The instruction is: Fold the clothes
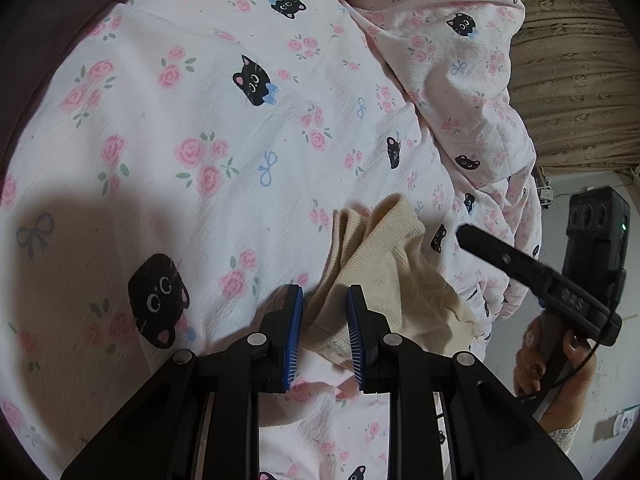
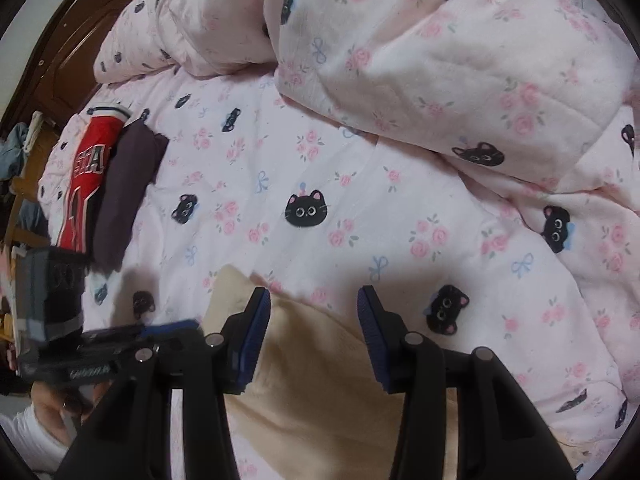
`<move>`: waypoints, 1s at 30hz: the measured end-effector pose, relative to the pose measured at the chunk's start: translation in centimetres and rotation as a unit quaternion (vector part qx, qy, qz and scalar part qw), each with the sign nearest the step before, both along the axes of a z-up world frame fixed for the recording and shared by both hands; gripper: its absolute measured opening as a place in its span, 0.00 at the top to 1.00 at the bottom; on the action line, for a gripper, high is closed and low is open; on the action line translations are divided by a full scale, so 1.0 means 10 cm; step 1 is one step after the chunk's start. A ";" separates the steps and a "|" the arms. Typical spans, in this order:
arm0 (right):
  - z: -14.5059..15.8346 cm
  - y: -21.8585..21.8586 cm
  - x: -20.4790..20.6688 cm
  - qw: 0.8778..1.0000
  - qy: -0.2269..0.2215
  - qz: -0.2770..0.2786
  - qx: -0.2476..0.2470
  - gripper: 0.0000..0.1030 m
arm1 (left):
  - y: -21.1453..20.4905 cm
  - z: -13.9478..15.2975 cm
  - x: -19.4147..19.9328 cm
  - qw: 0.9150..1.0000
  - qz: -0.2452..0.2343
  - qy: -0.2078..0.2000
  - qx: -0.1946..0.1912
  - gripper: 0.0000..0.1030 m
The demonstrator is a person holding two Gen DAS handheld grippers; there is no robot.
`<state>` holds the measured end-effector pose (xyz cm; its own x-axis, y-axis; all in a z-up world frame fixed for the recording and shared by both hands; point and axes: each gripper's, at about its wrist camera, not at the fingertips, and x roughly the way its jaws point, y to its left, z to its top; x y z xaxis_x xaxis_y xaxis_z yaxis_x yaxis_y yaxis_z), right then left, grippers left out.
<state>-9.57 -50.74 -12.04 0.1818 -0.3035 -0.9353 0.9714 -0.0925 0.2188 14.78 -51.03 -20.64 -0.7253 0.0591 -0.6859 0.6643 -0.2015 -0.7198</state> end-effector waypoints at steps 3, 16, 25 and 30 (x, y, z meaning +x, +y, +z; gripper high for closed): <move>0.05 0.11 0.02 0.999 0.026 0.028 0.019 0.55 | 0.00 0.01 0.00 1.000 -0.001 -0.002 -0.002 0.81; -0.19 0.16 -0.04 0.987 0.155 0.017 0.041 0.55 | 0.07 0.01 0.04 0.999 -0.012 -0.028 -0.011 0.81; 0.16 0.03 0.40 0.993 0.092 0.065 -0.040 0.55 | 0.01 0.14 0.14 0.999 0.003 -0.013 -0.029 0.81; -0.10 -0.12 0.58 0.990 0.119 0.073 -0.012 0.55 | 0.00 0.12 0.16 1.000 0.005 -0.011 -0.023 0.81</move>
